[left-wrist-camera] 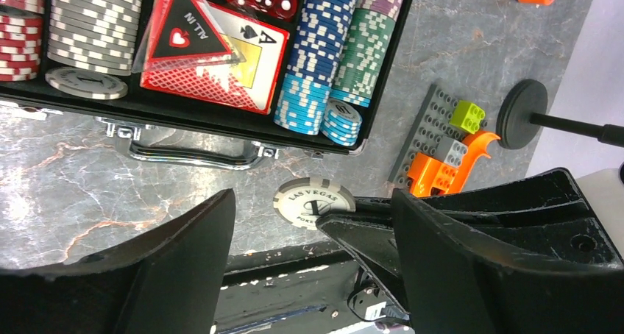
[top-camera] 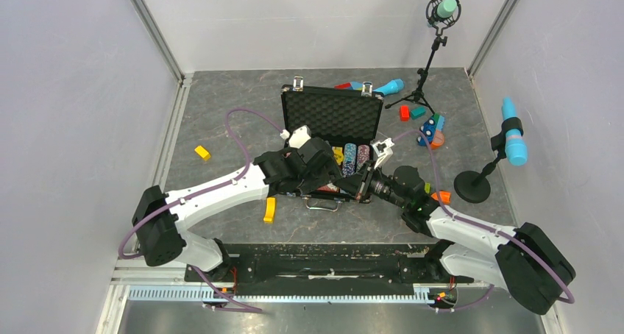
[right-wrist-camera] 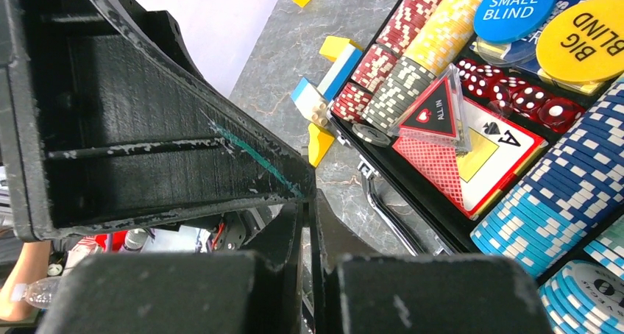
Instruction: Pack up texas hold em set
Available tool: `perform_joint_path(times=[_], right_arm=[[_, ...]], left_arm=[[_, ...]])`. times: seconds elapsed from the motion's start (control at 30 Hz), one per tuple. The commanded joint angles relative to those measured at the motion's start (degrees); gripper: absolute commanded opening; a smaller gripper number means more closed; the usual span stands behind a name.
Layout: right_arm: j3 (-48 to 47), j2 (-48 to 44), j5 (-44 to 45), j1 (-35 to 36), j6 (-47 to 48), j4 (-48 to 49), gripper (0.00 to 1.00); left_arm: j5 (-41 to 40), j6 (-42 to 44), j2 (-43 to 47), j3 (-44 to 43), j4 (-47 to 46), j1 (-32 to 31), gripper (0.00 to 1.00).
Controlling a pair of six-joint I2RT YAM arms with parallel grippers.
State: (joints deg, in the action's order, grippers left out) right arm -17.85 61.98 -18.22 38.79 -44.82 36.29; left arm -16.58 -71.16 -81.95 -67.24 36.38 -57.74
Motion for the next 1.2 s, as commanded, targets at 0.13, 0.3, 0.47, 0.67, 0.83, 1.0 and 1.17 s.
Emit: perform_joint_path(times=[0.13, 0.3, 0.47, 0.67, 0.83, 1.0, 1.17], right_arm=[[-2.67, -2.49, 4.35, -0.03, 10.64, -6.21, 0.0], [-3.8, -2.79, 6.73, -0.03, 19.97, -8.86, 0.0], [-2.56, -2.84, 4.95, 0.05, 28.36, -4.51, 0.0], [-5.87, 0.64, -2.47, 0.82, 38.68, -4.74, 0.0], [-11.28, 5.36, -3.2, 4.32, 46.41, -8.47, 0.01], [-16.29, 10.4, -1.65, 8.7, 50.36, -10.61, 0.01], [-20.52, 16.19, -2.33, 11.3, 52.78, -12.16, 0.0]], left_arm=[[-5.48, 0.4, 6.06, -0.57, 3.26, 2.04, 0.9], [-2.58, 2.79, 12.68, 5.62, 2.75, 8.49, 0.91], [0.46, 5.93, 20.7, 12.41, 4.44, 17.65, 0.91], [3.7, 12.57, 29.74, 19.11, 8.17, 30.27, 0.94], [7.6, 17.73, 32.38, 23.44, 8.87, 37.82, 0.96], [12.8, 21.49, 32.46, 27.32, 6.92, 43.81, 0.97], [13.64, 25.65, 32.85, 28.74, 5.48, 45.75, 0.98]])
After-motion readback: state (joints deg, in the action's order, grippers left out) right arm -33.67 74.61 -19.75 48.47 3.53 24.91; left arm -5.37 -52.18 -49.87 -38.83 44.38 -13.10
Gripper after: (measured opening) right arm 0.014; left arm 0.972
